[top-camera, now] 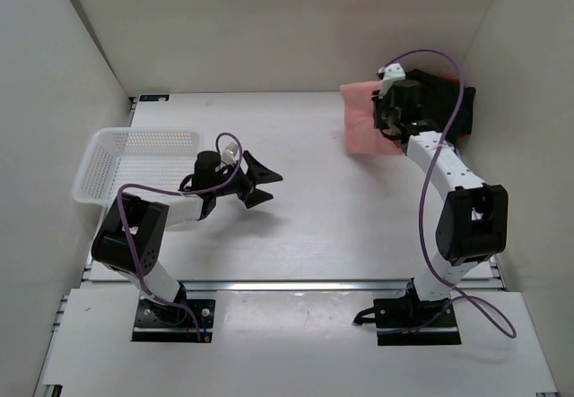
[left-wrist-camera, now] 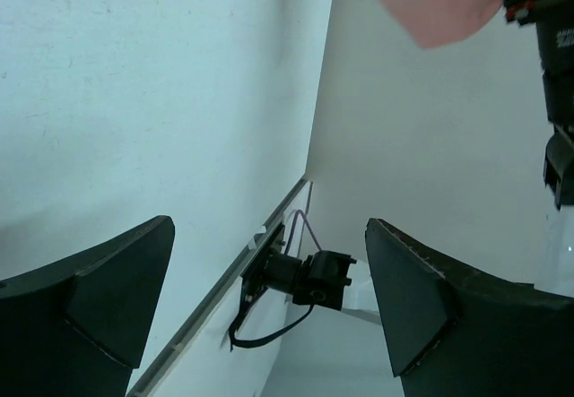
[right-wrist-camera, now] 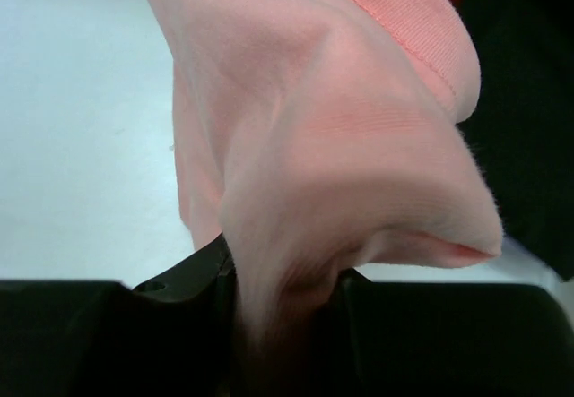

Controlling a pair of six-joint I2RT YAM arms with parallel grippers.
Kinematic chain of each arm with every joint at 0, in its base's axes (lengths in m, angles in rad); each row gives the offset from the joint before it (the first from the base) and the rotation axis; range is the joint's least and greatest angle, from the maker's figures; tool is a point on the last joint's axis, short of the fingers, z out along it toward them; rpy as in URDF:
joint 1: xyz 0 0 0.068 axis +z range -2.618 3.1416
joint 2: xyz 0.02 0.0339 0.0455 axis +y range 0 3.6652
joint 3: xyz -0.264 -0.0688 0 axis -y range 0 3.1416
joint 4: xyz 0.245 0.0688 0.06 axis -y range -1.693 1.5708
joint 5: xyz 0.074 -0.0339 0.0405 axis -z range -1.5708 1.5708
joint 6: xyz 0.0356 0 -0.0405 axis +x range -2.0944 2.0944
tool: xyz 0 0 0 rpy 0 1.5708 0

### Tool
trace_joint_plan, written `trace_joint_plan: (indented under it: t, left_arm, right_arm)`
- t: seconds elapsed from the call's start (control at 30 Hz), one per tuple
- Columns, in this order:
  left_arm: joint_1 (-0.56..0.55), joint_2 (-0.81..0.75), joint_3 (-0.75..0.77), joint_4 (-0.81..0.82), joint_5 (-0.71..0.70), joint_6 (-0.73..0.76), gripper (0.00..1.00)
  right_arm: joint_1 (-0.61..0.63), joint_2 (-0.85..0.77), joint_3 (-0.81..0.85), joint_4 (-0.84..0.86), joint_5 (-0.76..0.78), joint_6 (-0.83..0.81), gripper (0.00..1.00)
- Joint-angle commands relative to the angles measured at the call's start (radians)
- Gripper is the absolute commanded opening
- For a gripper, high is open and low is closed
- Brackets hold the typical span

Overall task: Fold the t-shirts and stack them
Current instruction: Put the neatly folded tshirt into the corner of the board with the right arm

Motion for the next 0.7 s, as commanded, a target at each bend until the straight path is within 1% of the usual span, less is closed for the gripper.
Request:
trace_joint_plan:
  t: [0.0, 0.03, 0.07, 0.13, 0.17, 0.23, 0.37, 0.47, 0.53, 0.57, 0.67]
  left_arm:
    - [-0.015, -0.024, 0.027, -0.022, 0.024, 0.064, 0.98]
    - [-0.018, -0.020, 0.037, -0.065, 0.025, 0.105, 0.99]
    - [-0.020, -0.023, 0.045, -0.109, 0.018, 0.139, 0.99]
    - [-0.033, -0.026, 0.039, -0.154, 0.001, 0.185, 0.99]
    - [-0.032, -0.024, 0.036, -0.174, 0.004, 0.214, 0.99]
    - [-0.038, -0.038, -0.005, -0.182, -0.007, 0.231, 0.99]
    - [-0.033, -0.038, -0.077, -0.174, -0.006, 0.248, 0.99]
    - [-0.030, -0.040, -0.078, -0.203, -0.010, 0.260, 0.98]
    - [-0.032, -0.040, -0.058, -0.234, -0.018, 0.276, 0.99]
    - [-0.033, -0.032, -0.049, -0.246, -0.021, 0.274, 0.98]
    - [-0.039, -0.018, -0.035, -0.243, -0.010, 0.271, 0.99]
  right_arm:
    - [-0.102, 0.013, 0.049, 0.197, -0.071, -0.083, 0.00]
    - [-0.160, 0.047, 0.056, 0.227, -0.126, -0.096, 0.00]
    - [-0.214, 0.075, 0.096, 0.233, -0.146, -0.092, 0.00]
    - [-0.284, 0.206, 0.243, 0.198, -0.238, -0.098, 0.00]
    - [-0.314, 0.257, 0.274, 0.205, -0.245, -0.100, 0.00]
    - [-0.343, 0.317, 0.378, 0.216, -0.249, -0.144, 0.00]
    - [-0.383, 0.421, 0.504, 0.209, -0.281, -0.163, 0.00]
    - [-0.415, 0.460, 0.618, 0.181, -0.344, -0.117, 0.00]
    - [-0.440, 0.465, 0.641, 0.179, -0.379, -0.095, 0.00]
    - [-0.443, 0.452, 0.652, 0.149, -0.386, -0.095, 0.00]
    - [-0.440, 0.434, 0.659, 0.127, -0.317, -0.161, 0.00]
